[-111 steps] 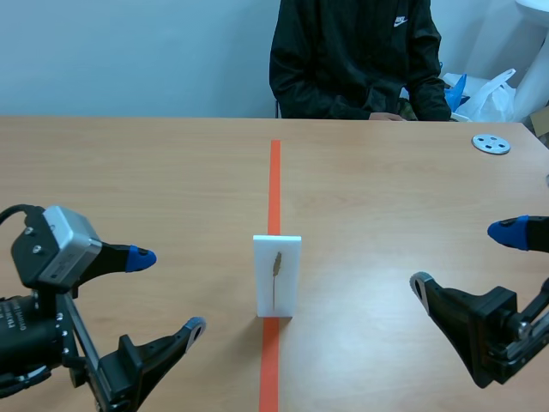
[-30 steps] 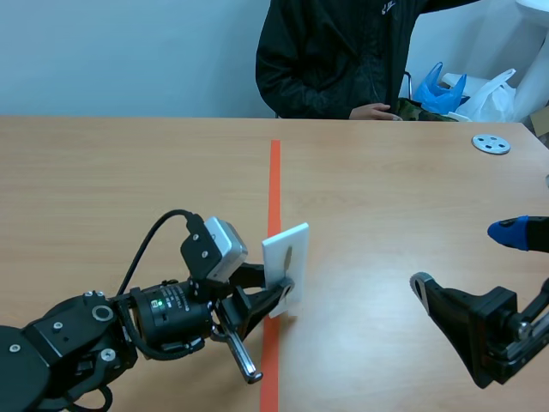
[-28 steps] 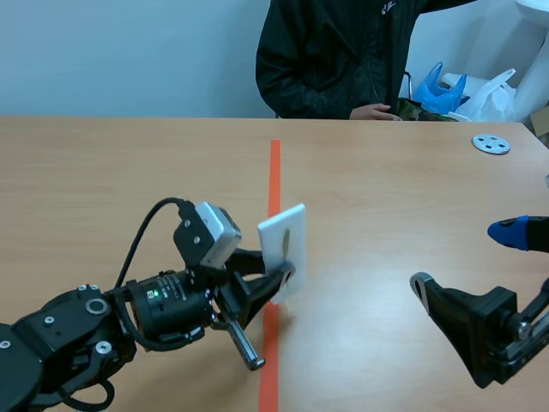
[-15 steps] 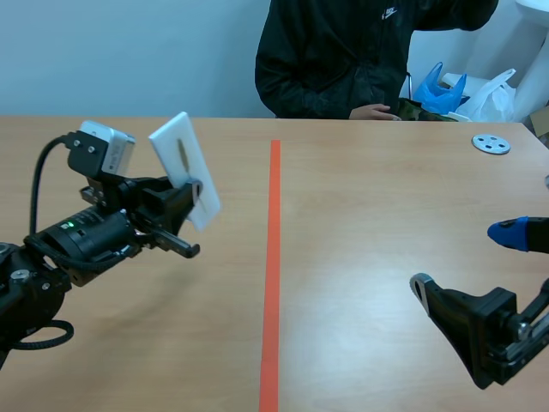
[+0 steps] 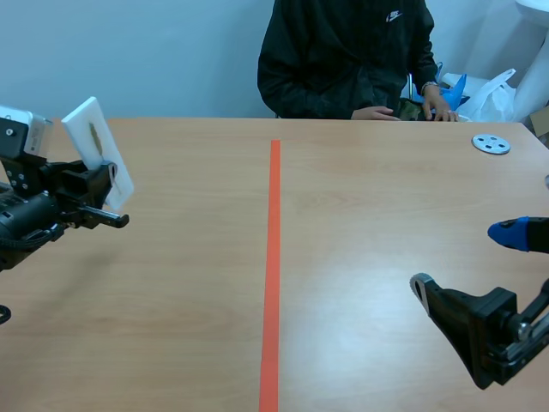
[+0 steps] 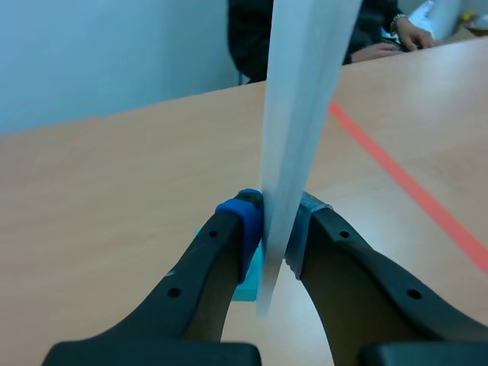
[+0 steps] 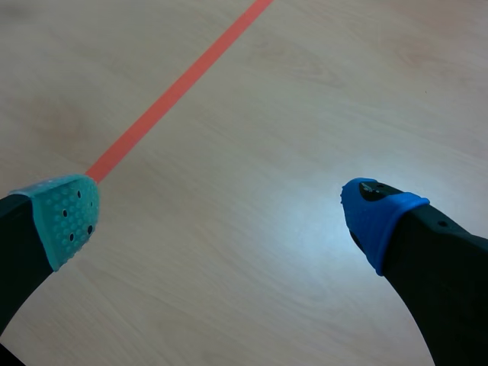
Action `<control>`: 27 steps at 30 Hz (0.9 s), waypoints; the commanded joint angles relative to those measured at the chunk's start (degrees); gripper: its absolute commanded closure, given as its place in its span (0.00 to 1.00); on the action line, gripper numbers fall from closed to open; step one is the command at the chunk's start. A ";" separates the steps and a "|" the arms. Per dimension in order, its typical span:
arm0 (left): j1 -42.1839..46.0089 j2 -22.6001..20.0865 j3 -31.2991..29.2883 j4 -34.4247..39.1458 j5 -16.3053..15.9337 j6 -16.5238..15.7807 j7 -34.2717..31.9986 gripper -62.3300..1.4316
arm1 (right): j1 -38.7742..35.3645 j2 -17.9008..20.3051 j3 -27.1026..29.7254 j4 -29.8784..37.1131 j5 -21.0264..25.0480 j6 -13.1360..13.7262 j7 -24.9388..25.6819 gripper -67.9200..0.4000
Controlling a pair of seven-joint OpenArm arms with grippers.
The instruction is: Sort the leaf by its shape. The table is split by an orange tape line. A compound leaf with several leaflets goes to the left side, a simple leaf with one blade goes to the right side. Return to the home posture when a red brick is placed on the table.
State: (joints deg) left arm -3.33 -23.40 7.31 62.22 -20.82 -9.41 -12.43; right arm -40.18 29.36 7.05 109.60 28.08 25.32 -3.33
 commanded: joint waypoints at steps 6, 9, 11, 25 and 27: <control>-5.07 -0.44 -1.03 -9.09 -2.60 0.11 -1.44 0.91 | 0.35 0.44 0.76 0.22 0.61 -0.07 0.66 0.00; -7.58 -0.26 -1.03 -13.70 -2.60 2.36 -2.60 0.91 | 0.35 0.44 0.76 0.22 0.61 -0.07 0.68 0.00; -9.35 -0.26 -1.03 -16.81 -2.60 2.91 -3.67 0.91 | 0.35 0.44 0.76 0.22 0.61 -0.07 0.66 0.00; -15.91 1.44 -1.03 -33.35 -6.03 2.86 -12.48 0.91 | 0.35 0.44 0.76 0.22 0.61 -0.04 0.66 0.00; -15.87 1.77 -1.03 -33.83 -6.03 2.84 -13.77 0.91 | 0.35 0.44 0.76 0.22 0.61 -0.04 0.66 0.00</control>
State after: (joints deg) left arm -18.22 -21.41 6.92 26.61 -26.65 -6.20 -24.84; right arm -40.18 29.36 7.05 109.60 28.08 25.32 -3.36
